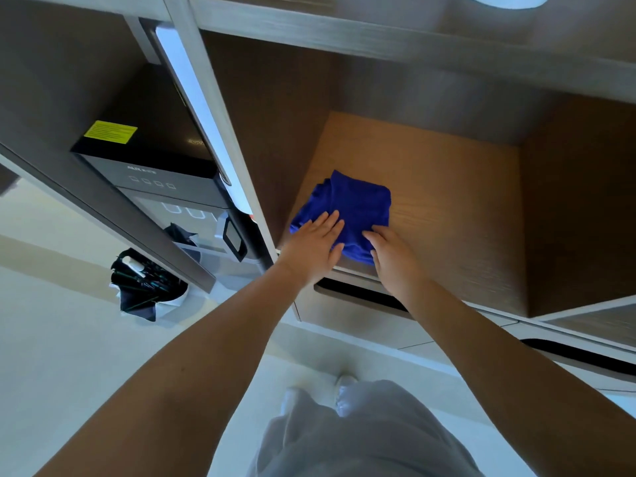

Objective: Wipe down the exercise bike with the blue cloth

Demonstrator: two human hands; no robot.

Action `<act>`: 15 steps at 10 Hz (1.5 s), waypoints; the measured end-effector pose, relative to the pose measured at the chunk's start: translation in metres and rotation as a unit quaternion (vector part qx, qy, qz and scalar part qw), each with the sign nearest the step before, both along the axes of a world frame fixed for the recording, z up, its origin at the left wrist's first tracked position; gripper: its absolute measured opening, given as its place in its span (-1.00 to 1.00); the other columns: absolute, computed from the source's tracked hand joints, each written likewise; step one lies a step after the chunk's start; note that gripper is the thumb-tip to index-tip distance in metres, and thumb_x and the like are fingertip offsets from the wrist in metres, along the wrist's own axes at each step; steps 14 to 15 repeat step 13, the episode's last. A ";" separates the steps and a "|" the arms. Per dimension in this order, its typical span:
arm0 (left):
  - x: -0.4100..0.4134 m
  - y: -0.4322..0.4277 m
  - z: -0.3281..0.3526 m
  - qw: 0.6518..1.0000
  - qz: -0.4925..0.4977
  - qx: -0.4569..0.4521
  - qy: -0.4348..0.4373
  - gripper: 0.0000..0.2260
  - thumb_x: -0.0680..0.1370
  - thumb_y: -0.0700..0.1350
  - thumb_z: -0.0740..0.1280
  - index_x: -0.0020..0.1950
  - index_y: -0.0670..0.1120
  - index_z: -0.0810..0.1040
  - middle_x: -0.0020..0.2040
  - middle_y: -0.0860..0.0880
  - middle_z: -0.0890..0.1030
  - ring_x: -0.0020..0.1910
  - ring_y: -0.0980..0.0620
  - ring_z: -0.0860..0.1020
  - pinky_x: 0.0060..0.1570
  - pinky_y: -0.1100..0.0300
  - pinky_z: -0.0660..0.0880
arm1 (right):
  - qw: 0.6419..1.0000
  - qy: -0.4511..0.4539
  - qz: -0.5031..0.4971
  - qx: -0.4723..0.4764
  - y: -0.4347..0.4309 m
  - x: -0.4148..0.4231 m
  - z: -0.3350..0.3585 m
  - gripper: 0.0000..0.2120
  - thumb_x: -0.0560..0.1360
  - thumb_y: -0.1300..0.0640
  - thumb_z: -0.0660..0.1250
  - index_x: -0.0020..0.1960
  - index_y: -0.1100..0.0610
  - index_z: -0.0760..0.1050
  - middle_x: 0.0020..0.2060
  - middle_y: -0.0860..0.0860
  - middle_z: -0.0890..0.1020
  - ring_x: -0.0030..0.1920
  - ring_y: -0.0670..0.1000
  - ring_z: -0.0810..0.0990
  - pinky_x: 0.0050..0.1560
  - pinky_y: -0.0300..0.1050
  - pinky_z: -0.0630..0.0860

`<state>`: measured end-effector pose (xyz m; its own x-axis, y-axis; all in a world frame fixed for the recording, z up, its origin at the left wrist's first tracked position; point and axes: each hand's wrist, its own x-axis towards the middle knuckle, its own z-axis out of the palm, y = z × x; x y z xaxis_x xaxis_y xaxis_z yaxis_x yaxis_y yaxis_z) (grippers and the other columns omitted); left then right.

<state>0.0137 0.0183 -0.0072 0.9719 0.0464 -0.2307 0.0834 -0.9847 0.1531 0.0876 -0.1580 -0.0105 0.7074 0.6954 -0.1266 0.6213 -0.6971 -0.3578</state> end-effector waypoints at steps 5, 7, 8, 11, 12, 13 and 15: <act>-0.043 -0.002 -0.011 0.999 -0.034 0.029 -0.020 -0.41 0.62 0.18 -0.15 0.58 -0.09 -0.12 0.59 -0.08 -0.13 0.56 -0.03 -0.15 0.51 0.05 -0.15 | 0.993 -0.015 -0.115 0.009 -0.030 -0.040 0.000 -0.40 0.59 -0.04 0.18 0.54 0.07 0.06 0.48 0.06 0.21 0.46 0.08 0.23 0.39 0.06 0.31; -0.032 0.001 -0.021 1.000 0.009 -0.018 -0.004 -0.42 0.64 0.19 -0.14 0.58 -0.06 -0.13 0.59 -0.09 -0.06 0.56 -0.05 -0.13 0.52 0.01 -0.15 | 0.991 -0.035 -0.107 -0.076 -0.044 -0.060 -0.021 -0.36 0.60 -0.09 0.14 0.57 0.08 -0.03 0.56 0.08 -0.03 0.55 0.05 -0.13 0.50 -0.05 -0.14; -0.019 0.006 -0.022 1.000 0.009 -0.007 0.005 -0.43 0.64 0.19 -0.17 0.58 -0.05 -0.11 0.59 -0.06 -0.03 0.56 -0.04 -0.11 0.52 -0.01 -0.15 | 0.989 -0.037 -0.124 -0.076 -0.041 -0.061 -0.022 -0.36 0.60 -0.11 0.13 0.57 0.07 -0.03 0.56 0.07 -0.04 0.55 0.04 -0.14 0.51 -0.04 -0.14; -0.003 -0.016 -0.007 0.997 0.063 0.004 0.048 -0.40 0.63 0.22 -0.14 0.59 -0.07 -0.12 0.59 -0.12 -0.11 0.55 -0.12 -0.15 0.51 -0.09 -0.11 | 0.985 0.001 -0.112 -0.133 -0.039 -0.058 0.001 -0.35 0.62 -0.08 0.11 0.57 0.05 -0.13 0.56 0.05 -0.12 0.55 0.06 -0.15 0.50 -0.03 -0.04; -0.035 -0.030 -0.008 0.998 0.031 -0.010 0.044 -0.39 0.64 0.21 -0.11 0.58 -0.09 -0.12 0.58 -0.12 -0.15 0.55 -0.12 -0.19 0.51 -0.07 -0.12 | 0.983 0.034 -0.113 -0.138 -0.039 -0.063 0.010 -0.35 0.62 -0.04 0.14 0.57 0.04 -0.12 0.56 0.03 -0.12 0.55 0.04 -0.14 0.49 0.04 0.11; -0.057 -0.037 0.001 0.999 0.012 -0.023 0.031 -0.43 0.65 0.17 -0.05 0.58 -0.11 -0.01 0.59 -0.13 -0.04 0.56 -0.11 -0.07 0.49 -0.05 0.03 | 0.984 0.051 -0.117 -0.128 -0.046 -0.072 0.018 -0.39 0.62 -0.03 0.14 0.56 0.06 -0.03 0.56 0.02 -0.03 0.55 0.03 -0.04 0.44 0.08 0.24; -0.057 -0.037 0.001 0.999 0.012 -0.023 0.031 -0.43 0.65 0.17 -0.05 0.58 -0.11 -0.01 0.59 -0.13 -0.04 0.56 -0.11 -0.07 0.49 -0.05 0.03 | 0.984 0.051 -0.117 -0.128 -0.046 -0.072 0.018 -0.39 0.62 -0.03 0.14 0.56 0.06 -0.03 0.56 0.02 -0.03 0.55 0.03 -0.04 0.44 0.08 0.24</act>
